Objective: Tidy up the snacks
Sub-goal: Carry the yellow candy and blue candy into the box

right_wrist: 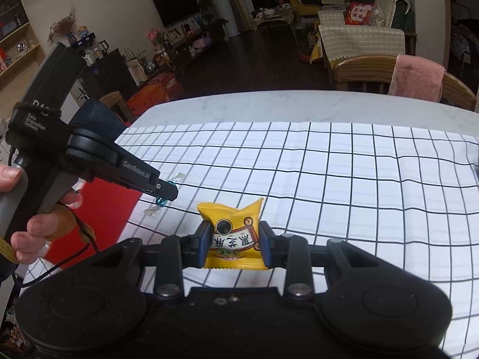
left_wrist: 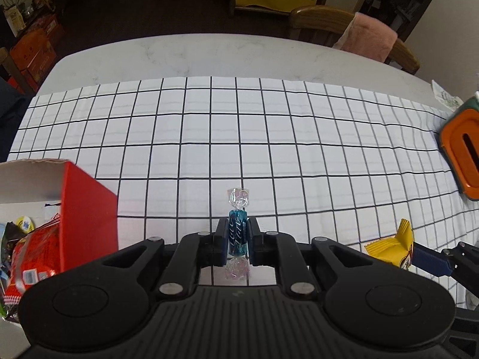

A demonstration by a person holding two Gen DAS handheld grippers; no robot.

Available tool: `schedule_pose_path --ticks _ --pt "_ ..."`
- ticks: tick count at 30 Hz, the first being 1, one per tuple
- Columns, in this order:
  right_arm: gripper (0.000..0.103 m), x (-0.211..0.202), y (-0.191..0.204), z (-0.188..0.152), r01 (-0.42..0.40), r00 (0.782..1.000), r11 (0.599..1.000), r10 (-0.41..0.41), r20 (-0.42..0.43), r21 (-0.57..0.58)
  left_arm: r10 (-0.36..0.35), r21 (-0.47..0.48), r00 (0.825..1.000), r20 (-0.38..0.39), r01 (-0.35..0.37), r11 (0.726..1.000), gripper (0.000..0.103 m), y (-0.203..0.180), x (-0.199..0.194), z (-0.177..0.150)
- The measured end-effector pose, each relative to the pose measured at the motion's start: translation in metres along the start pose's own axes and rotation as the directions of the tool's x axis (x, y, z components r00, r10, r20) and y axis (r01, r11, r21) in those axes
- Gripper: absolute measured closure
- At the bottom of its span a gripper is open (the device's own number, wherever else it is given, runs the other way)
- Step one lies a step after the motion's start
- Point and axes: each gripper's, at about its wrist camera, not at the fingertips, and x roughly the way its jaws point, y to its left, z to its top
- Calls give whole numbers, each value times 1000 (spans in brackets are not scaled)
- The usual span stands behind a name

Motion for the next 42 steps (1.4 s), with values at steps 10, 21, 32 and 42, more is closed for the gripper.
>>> schedule_pose_path --ticks 10,21,32,42 --pt "70 -36 40 -4 12 999 1000 -11 49 -18 -44 0 998 38 44 999 91 46 -99 -58" --pt "70 -49 104 -3 25 997 998 -20 72 -58 -85 -16 992 91 87 996 91 128 -182 -93" --pt "70 -25 191 1 -14 998 994 20 61 -107 -45 -74 993 110 53 996 91 229 -217 -111" --pt "70 20 264 5 -48 998 987 53 25 -154 26 -143 995 96 -12 990 91 307 -203 -121"
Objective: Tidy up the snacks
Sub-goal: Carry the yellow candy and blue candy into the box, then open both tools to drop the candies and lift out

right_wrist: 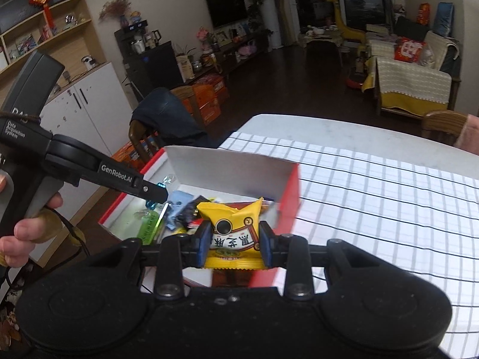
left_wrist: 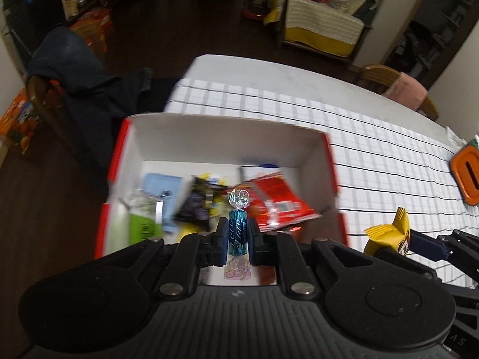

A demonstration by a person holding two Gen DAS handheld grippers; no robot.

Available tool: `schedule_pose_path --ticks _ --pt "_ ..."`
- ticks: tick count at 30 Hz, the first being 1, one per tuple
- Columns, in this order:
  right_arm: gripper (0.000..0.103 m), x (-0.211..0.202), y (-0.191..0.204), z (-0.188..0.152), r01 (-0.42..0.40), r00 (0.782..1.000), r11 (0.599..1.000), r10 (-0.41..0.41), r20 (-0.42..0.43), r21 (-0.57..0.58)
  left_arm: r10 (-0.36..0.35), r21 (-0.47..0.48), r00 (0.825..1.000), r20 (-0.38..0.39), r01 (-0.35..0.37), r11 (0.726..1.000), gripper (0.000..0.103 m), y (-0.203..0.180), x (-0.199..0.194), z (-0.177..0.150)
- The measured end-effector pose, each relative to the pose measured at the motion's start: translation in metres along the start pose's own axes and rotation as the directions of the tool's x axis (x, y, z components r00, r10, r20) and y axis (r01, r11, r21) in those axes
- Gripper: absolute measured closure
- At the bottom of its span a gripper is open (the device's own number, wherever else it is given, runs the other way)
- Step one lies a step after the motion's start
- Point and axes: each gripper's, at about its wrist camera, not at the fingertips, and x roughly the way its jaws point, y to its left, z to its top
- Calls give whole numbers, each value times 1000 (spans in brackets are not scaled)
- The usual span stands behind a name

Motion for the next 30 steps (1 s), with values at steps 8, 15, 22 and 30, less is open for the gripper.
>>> schedule_pose_path --ticks 8,15,22,30 --pt "70 53 26 1 5 997 1000 -3 -79 24 48 8 998 -35 -48 999 91 -12 64 15" --pt "70 94 36 -7 44 984 999 -38 -175 27 71 83 995 -68 -66 994 91 -16 101 9" --pt "70 114 42 -20 68 975 997 -60 -212 29 87 117 991 -105 -75 990 91 -20 127 1" --pt "70 124 36 -23 84 974 994 -68 -218 63 98 118 988 -120 -83 989 91 -18 140 -2"
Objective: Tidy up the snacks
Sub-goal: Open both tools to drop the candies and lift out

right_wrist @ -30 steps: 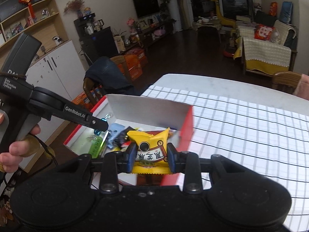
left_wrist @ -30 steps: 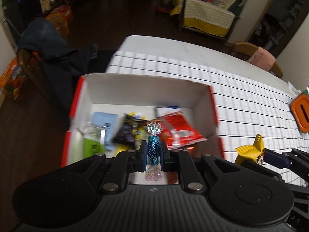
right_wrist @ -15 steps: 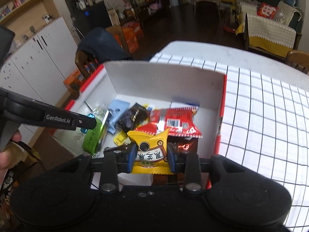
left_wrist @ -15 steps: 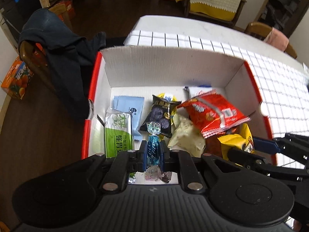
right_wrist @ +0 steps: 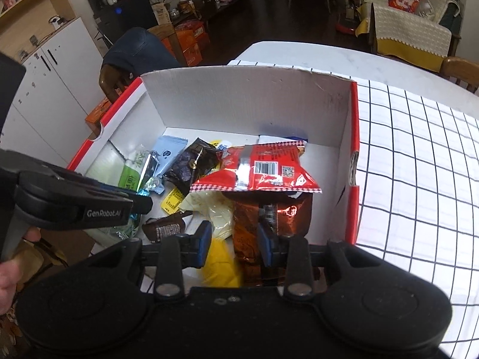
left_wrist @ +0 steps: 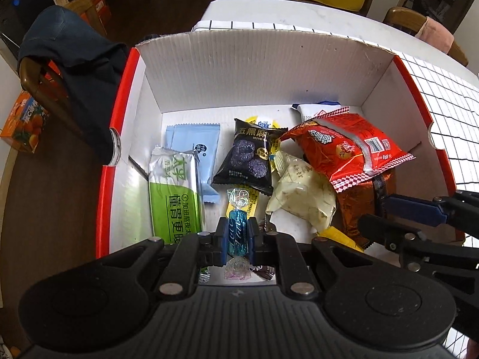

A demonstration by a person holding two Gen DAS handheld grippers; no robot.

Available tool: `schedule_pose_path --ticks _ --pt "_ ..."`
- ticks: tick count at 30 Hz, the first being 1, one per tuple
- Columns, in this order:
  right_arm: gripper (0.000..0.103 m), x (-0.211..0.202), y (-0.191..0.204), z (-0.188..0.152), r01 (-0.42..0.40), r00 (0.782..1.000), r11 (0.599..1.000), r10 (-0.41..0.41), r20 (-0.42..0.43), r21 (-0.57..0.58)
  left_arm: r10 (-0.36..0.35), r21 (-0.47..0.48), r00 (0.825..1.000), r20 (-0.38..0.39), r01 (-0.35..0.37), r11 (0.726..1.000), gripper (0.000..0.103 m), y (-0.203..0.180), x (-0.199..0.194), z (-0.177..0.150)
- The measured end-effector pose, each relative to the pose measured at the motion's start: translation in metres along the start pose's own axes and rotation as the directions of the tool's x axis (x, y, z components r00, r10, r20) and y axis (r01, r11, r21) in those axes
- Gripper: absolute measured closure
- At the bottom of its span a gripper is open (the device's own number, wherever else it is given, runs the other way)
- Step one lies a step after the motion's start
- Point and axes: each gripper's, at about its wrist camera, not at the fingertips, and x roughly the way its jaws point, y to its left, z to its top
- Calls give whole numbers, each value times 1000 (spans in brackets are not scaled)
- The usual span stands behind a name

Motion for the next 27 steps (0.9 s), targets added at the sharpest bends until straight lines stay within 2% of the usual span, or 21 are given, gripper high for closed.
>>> schedule_pose_path --ticks 11,16,22,26,27 --pt "70 -30 -9 -3 -37 996 997 32 79 64 -19 9 998 54 18 1000 90 0 -23 -11" --pt "69 -47 -9 -5 -46 992 996 36 122 80 -40 13 994 97 39 999 84 -2 -42 -17" --pt "67 -66 -9 -8 -69 984 994 53 169 86 -44 32 985 166 39 999 68 -5 -66 -25" --pt "65 -78 -10 -11 -85 978 991 64 198 99 -49 20 975 216 46 999 44 -3 -83 -30" --pt "65 -80 -10 -11 -89 977 991 67 203 103 -47 17 972 230 44 999 42 -2 -86 -32"
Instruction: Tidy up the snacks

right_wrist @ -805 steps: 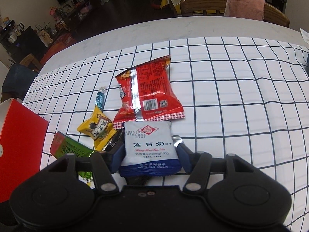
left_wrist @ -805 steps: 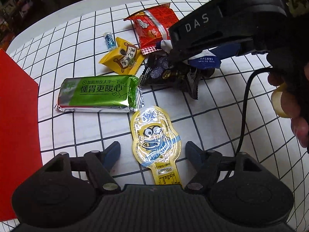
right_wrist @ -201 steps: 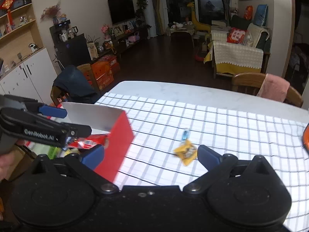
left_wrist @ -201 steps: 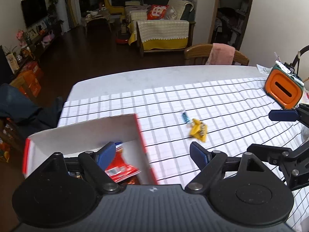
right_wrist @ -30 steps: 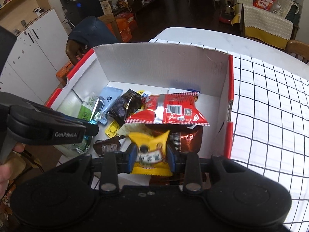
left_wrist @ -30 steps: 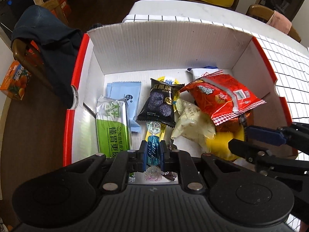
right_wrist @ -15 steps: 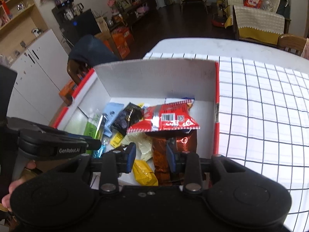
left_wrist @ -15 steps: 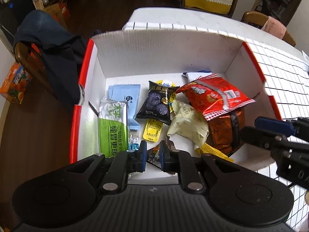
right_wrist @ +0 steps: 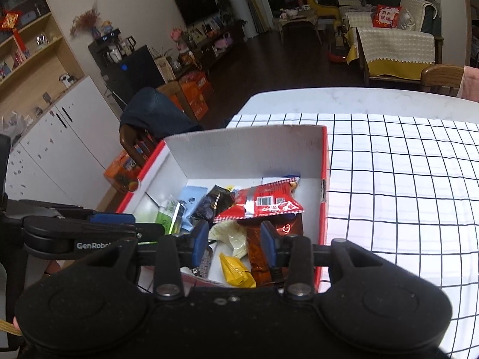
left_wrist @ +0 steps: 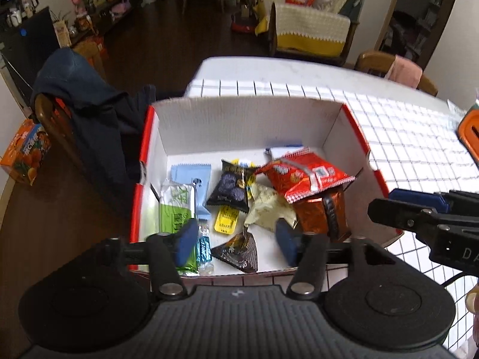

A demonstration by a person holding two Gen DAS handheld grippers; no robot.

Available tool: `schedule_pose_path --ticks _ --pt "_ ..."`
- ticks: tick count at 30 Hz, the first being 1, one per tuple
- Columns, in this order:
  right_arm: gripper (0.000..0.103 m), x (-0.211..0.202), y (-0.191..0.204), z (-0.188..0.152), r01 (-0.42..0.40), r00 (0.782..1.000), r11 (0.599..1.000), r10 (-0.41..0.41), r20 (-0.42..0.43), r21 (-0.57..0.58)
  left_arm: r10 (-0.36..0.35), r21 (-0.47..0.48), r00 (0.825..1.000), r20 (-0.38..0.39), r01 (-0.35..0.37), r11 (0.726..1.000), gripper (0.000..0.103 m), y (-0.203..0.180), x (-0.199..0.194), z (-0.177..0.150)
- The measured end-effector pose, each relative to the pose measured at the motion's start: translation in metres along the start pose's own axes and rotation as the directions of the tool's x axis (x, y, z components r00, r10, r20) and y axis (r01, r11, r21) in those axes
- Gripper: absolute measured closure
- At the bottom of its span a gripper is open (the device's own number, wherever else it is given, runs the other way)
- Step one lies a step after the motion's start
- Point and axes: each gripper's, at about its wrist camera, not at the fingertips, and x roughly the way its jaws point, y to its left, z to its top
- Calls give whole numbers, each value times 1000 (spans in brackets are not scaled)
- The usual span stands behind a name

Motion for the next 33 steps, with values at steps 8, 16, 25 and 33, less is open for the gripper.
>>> schedule_pose_path --ticks 8,16,25,33 --pt "50 -17 6 -2 -30 999 1000 29 44 7 -11 30 998 69 9 1000 25 -2 -25 -6" --pt "21 -31 16 -4 -48 994 999 49 100 -18 6 61 989 145 -15 998 23 -6 -43 -14" --pt "4 -46 23 -12 -38 985 998 47 169 -57 -15 72 980 198 0 997 18 -5 -56 -23" --pt "0 -54 30 -20 -8 979 995 27 200 -95 -39 41 970 238 30 999 0 0 -65 -31"
